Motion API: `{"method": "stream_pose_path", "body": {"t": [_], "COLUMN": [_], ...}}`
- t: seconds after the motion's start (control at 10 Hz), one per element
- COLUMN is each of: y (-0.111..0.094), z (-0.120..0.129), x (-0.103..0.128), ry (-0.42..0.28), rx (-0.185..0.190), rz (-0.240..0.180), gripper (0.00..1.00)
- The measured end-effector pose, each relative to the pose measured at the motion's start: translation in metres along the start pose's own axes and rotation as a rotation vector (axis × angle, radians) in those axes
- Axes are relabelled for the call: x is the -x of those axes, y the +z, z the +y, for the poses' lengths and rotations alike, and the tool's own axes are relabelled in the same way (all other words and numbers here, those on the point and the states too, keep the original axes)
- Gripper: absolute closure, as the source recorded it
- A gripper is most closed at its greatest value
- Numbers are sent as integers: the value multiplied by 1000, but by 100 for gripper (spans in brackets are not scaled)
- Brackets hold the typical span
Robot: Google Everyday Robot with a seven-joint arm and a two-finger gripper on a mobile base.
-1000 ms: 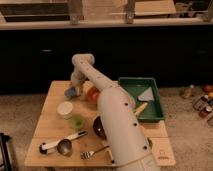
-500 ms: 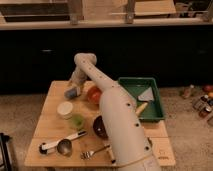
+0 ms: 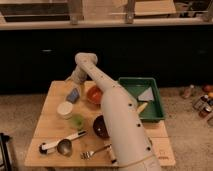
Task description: Place sponge in table surface
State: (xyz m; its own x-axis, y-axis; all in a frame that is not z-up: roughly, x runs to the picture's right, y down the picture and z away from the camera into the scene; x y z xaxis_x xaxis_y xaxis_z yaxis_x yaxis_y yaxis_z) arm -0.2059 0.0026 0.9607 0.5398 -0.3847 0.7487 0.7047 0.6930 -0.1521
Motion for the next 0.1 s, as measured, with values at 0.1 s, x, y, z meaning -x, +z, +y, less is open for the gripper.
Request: {"method": "stream_pose_path", "body": {"t": [0.1], "y": [-1], "z": [-1], "x": [1], "ry": [-1], "rx": [-7], "rz": [-5], "gripper": [20]}}
